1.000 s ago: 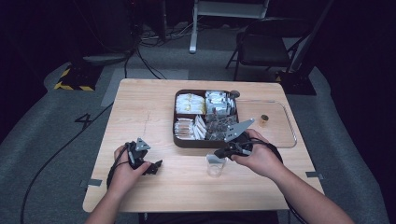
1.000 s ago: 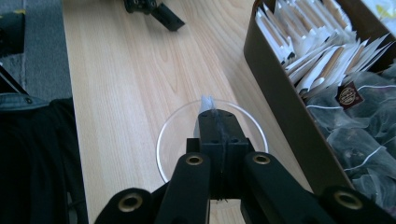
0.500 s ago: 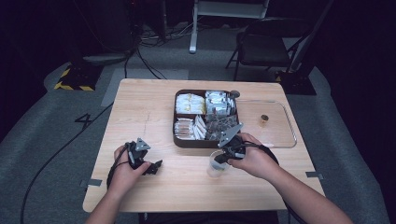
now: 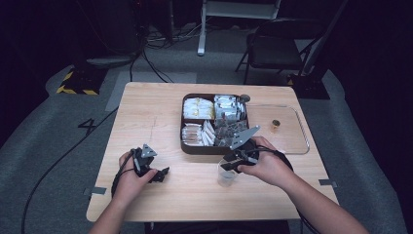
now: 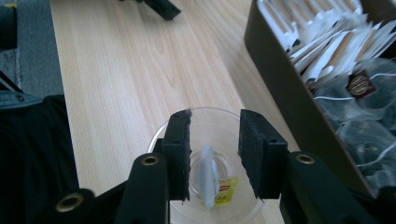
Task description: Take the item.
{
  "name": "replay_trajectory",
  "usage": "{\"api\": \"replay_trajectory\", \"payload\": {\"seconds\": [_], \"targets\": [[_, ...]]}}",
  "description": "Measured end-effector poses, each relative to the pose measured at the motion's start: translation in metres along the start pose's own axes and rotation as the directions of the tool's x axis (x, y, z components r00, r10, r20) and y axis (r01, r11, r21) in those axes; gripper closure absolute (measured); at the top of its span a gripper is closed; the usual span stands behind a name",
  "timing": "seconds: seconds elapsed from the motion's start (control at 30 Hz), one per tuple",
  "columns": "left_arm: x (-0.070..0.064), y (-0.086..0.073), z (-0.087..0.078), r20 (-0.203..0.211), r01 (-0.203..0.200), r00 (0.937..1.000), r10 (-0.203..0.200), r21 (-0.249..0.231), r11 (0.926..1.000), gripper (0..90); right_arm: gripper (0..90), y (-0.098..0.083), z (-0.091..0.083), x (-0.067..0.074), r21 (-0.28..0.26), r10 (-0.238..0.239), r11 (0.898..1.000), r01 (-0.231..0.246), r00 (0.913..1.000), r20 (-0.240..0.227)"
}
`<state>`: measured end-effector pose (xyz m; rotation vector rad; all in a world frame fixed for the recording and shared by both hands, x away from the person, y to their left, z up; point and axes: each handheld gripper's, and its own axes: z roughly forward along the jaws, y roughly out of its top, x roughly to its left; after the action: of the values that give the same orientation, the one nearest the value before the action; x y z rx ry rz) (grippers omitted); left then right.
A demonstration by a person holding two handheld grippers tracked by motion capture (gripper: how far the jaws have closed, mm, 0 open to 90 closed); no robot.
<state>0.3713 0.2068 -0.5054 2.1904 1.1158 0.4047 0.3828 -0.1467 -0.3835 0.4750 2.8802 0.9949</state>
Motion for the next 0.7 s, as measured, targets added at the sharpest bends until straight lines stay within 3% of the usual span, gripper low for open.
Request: {"api": "replay_trajectory", "payload": {"seconds": [0.3, 0.4, 0.47, 0.7], "targets": [[0.000, 0.001, 0.000, -0.001, 0.003, 1.0000, -0.003, 0.001, 1.0000, 0.4, 58.6, -0.003, -0.036, -0.008, -0.127, 0.045, 0.991, -0.038, 0.9975, 0.055], [0.000, 0.000, 0.000, -0.003, 0.003, 1.0000, -0.003, -0.001, 1.0000, 0.4, 58.5, -0.005, -0.046, -0.010, -0.142, 0.053, 0.989, -0.041, 0.9955, 0.079], [0.000, -0.001, 0.000, -0.002, 0.007, 1.0000, -0.007, -0.002, 1.0000, 0.4, 57.9, -0.012, -0.059, -0.014, -0.168, 0.074, 0.984, -0.055, 0.9914, 0.108], [0.002, -0.005, -0.004, -0.005, 0.014, 0.9999, -0.014, -0.002, 0.9999, 0.4, 54.4, -0.036, -0.075, -0.023, -0.196, 0.135, 0.975, -0.103, 0.9789, 0.154]]}}
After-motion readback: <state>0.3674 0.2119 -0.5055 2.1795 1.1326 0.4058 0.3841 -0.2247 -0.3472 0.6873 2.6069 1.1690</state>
